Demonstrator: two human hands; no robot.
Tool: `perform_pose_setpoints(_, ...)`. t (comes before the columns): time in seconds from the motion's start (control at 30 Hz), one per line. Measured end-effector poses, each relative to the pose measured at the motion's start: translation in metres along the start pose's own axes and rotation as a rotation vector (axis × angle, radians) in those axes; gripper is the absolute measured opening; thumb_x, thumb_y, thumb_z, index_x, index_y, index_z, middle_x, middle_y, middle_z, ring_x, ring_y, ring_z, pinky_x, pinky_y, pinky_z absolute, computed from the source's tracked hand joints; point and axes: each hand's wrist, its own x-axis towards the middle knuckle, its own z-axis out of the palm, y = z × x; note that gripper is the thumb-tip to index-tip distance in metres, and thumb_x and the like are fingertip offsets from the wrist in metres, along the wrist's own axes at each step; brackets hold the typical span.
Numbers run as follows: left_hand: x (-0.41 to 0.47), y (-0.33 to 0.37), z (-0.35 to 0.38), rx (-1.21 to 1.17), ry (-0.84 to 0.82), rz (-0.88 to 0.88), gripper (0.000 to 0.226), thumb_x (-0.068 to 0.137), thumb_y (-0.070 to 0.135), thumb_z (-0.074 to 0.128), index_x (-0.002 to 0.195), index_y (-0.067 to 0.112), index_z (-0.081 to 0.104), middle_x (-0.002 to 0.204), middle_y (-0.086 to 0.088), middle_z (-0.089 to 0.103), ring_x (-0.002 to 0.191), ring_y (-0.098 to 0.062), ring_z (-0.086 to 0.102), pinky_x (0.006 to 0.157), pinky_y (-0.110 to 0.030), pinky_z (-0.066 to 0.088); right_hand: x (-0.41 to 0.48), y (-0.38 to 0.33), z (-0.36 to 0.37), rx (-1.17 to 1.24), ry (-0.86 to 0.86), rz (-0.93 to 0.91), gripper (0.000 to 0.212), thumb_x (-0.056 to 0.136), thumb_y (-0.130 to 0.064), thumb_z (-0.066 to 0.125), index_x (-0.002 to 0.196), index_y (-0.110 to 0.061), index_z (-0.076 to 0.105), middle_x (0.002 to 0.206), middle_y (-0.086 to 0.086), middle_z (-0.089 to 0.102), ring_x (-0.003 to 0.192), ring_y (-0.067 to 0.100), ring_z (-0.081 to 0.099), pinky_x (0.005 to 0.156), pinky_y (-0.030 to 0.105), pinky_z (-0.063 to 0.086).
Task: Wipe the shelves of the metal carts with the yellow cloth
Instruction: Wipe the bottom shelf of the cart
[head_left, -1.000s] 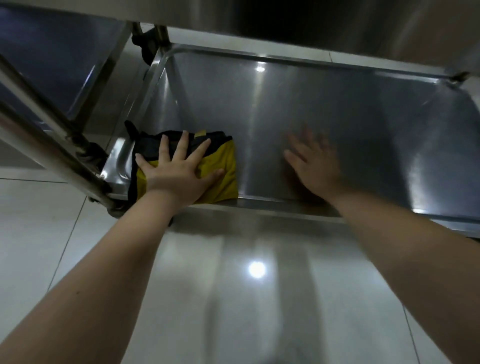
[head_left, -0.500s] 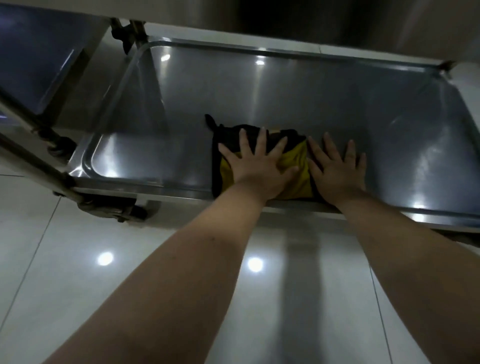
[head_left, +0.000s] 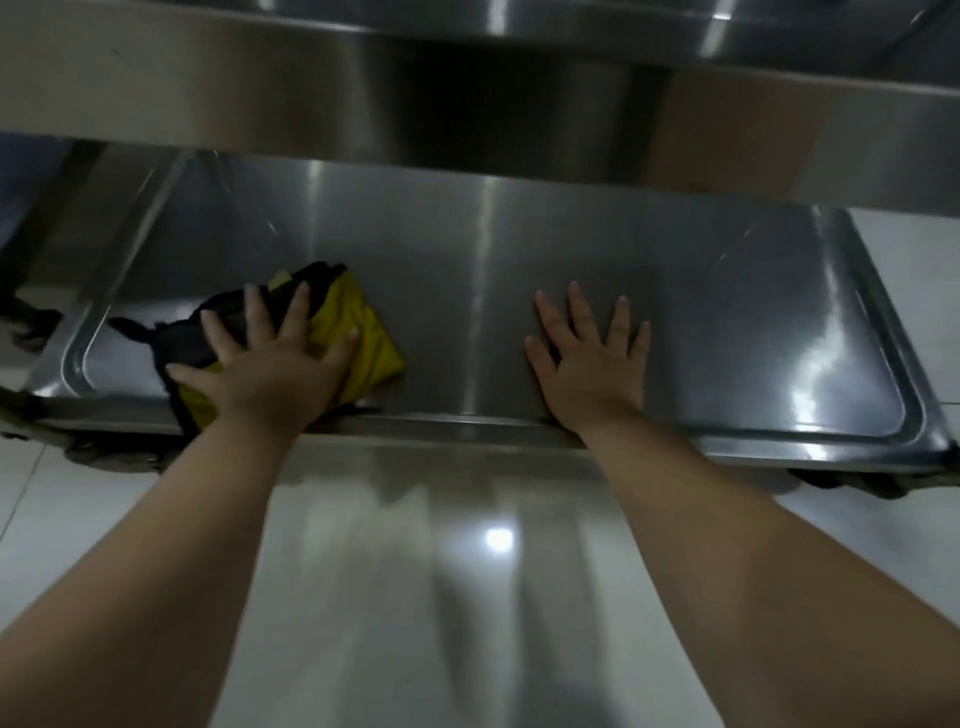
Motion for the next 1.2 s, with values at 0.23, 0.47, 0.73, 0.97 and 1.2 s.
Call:
perform_pose_setpoints(0.23,-0.052,0.074,0.03,0.162,0.04,0.493,0.078,0.078,0.087,0.001,0.15,0.056,-0.003,0.166,0.005,-0.002,0.151,-0.036,-0.005,0.107,-0.077,0.005,-0.001,0.008,-0.001,0.019,-0.004,-0.023,0.056,0.099,-0.061,0.013,0.152,-0.05,-0.003,0.164,-0.012,-0.01,0.147,0.041,-0.017,0.116,0.061,-0.009)
perform_pose_setpoints(0.47,0.041,0.134,0.004,0.093,-0.105,0.427,0.074,0.085,0.084,0.017,0.149,0.055,-0.007,0.165,0.006,-0.012,0.149,-0.035,-0.017,0.106,-0.078,-0.005,0.002,0.003,0.0,-0.003,-0.011,-0.02,0.056,0.1,-0.06,0.01,0.152,-0.048,-0.006,0.164,-0.011,-0.012,0.147,0.042,-0.018,0.116,0.061,-0.01)
perform_pose_setpoints(0.73,0.067,0.148,-0.005,0.084,-0.118,0.519,0.074,0.087,0.081,0.02,0.151,0.053,-0.002,0.165,0.005,-0.008,0.15,-0.034,-0.012,0.109,-0.076,-0.003,0.004,0.004,0.002,0.008,-0.004,-0.018,0.055,0.1,-0.06,0.012,0.151,-0.051,-0.006,0.164,-0.012,-0.012,0.147,0.04,-0.017,0.115,0.061,-0.009)
perform_pose_setpoints(0.97,-0.032,0.058,0.019,0.14,-0.01,0.529,0.079,0.076,0.09,0.005,0.148,0.058,-0.003,0.165,0.011,-0.006,0.151,-0.029,-0.009,0.11,-0.073,0.0,0.005,0.004,-0.003,0.023,-0.066,-0.021,0.055,0.099,-0.061,0.014,0.15,-0.053,-0.004,0.163,-0.014,-0.013,0.147,0.04,-0.019,0.115,0.061,-0.012)
perform_pose_setpoints(1.2,-0.03,0.062,0.019,0.148,-0.028,0.52,0.077,0.077,0.085,0.009,0.148,0.058,-0.005,0.164,0.013,-0.01,0.151,-0.027,-0.012,0.111,-0.073,-0.002,0.014,0.116,-0.039,-0.095,-0.214,-0.04,0.055,0.099,-0.056,0.011,0.15,-0.052,-0.007,0.163,-0.01,-0.018,0.146,0.042,-0.02,0.115,0.064,-0.008)
